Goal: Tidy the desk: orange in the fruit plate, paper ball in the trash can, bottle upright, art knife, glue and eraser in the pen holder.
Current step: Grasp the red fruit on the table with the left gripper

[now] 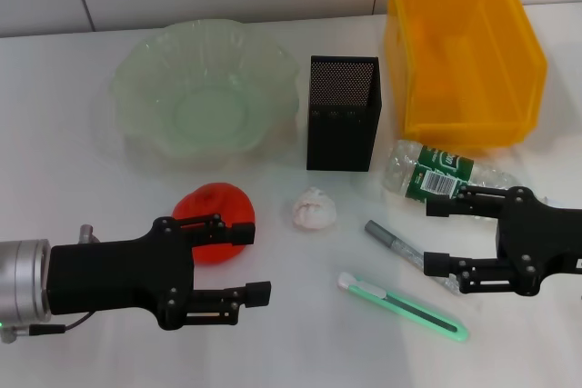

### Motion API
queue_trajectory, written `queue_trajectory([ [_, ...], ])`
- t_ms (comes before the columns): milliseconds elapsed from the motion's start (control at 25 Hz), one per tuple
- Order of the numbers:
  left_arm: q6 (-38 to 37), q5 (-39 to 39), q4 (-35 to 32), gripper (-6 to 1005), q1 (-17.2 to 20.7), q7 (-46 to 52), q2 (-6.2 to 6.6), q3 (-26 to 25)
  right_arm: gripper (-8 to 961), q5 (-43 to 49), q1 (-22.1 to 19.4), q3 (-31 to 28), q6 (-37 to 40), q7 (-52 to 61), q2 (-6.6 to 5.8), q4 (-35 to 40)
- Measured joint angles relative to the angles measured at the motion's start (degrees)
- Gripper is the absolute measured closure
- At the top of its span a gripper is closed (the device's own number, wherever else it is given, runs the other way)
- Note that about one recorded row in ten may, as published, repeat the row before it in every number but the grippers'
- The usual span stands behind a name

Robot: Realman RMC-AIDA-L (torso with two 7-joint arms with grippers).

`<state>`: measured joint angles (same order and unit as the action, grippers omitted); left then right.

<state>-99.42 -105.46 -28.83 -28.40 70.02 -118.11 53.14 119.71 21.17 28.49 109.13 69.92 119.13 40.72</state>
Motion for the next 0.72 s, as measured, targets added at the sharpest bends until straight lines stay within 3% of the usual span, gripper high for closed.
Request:
queue_trajectory([
  [360,1.4,0.4,0.0,218,0.4,-1.9,-0.24,-2.6,178,0.1,0.0,0.6,-0.5,0.0,0.05,-0.1],
  [520,10.3,0.5,0.8,222,1.2,-3.4,-0.61,-7.9,179,0.1,-0.1,0.6,-1.0,-0.1,0.05,-0.1],
  [720,17.7,0.6,3.8,228,1.0,-5.5,-0.76,-7.8,179,0.1,0.0,0.6,-1.2,-0.1,0.05,-0.7],
])
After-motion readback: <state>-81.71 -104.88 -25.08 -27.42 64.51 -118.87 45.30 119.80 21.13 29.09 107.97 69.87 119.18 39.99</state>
